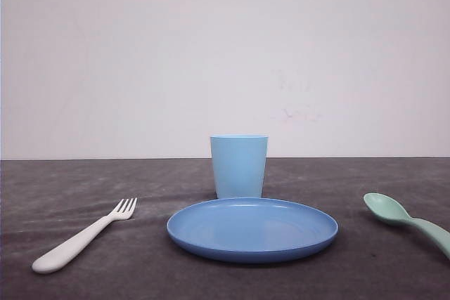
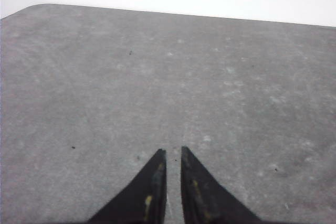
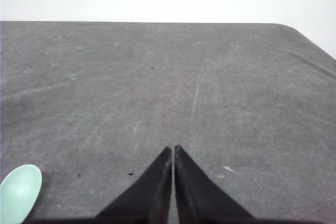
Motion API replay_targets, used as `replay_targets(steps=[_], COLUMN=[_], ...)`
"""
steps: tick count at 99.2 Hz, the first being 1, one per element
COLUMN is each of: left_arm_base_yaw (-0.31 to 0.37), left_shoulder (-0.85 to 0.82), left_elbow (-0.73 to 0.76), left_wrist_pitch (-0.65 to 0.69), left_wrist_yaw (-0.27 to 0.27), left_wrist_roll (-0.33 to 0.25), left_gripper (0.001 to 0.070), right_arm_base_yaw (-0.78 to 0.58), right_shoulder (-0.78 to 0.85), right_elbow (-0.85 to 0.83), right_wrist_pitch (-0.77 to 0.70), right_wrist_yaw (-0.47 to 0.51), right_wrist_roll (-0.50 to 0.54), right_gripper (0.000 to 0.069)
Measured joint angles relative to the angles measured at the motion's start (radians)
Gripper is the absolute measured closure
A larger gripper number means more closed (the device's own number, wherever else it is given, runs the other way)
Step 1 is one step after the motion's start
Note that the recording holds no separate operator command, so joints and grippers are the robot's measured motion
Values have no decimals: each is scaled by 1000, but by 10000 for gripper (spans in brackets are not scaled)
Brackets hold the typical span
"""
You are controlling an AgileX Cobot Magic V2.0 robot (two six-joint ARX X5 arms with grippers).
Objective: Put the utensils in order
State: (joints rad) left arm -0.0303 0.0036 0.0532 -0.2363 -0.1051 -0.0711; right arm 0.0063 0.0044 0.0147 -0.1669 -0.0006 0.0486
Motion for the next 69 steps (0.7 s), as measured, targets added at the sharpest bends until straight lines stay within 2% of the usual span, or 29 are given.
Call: replay_targets(steps=[14,30,43,52,69], left_arm_base_yaw=[0,0,0,0,0], left_shoulder=[0,0,0,0,12], left_elbow=[0,0,0,-1,-8], left_wrist_pitch=[1,1,1,3,28], left_wrist_yaw=[0,0,9,19,30], left_wrist_roll=[-31,-83,-105,-146,-198], left_gripper=[684,684,685,685,685], right_arm_base_yaw=[0,0,0,0,0], right_shoulder=[0,0,0,0,0], right_elbow=[0,0,0,0,0], right_wrist_pitch=[0,0,0,0,1], right_wrist_yaw=[-1,-3,-3,-4,-77], right_wrist_roll=[18,137,186,228,300], right_gripper=[684,684,684,684,684])
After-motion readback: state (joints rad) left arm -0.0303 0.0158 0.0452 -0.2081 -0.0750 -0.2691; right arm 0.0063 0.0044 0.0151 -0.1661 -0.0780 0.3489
